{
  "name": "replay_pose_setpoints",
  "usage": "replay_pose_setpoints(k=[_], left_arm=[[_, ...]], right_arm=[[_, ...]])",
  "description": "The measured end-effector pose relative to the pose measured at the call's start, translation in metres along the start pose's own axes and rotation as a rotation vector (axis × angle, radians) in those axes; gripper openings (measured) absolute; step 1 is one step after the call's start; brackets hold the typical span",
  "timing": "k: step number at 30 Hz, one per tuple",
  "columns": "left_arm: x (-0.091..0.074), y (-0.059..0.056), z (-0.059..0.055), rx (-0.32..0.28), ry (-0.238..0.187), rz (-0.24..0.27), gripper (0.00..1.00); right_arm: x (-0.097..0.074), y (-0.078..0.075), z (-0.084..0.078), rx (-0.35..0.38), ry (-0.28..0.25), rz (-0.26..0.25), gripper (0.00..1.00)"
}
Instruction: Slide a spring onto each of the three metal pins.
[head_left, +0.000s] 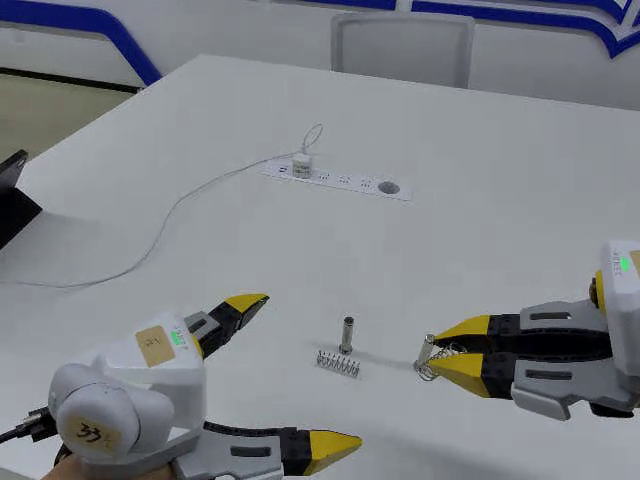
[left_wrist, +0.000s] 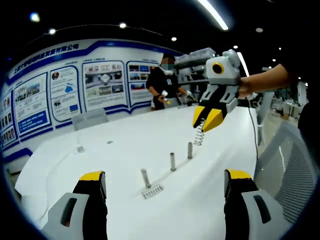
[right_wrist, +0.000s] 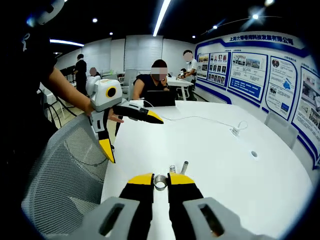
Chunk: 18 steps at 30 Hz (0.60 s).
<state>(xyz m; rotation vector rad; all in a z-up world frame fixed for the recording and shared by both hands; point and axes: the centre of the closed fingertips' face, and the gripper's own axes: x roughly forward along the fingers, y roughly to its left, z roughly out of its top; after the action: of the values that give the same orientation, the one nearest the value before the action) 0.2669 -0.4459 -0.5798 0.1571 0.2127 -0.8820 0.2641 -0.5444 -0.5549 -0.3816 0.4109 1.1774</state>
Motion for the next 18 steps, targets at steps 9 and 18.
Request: replay_pose_setpoints(k=[9, 18], left_arm=[[-0.012, 0.022, -0.002, -0.078, -0.036, 0.083, 1.0], [-0.017, 0.021, 0.0, -0.073, -0.037, 0.082, 1.0]], right_arm=[[-0.001, -0.021, -0.008, 0.024, 0.031, -0.047, 0.11], [0.003, -0.053, -0.012, 0.039, 0.072, -0.119, 0.11]])
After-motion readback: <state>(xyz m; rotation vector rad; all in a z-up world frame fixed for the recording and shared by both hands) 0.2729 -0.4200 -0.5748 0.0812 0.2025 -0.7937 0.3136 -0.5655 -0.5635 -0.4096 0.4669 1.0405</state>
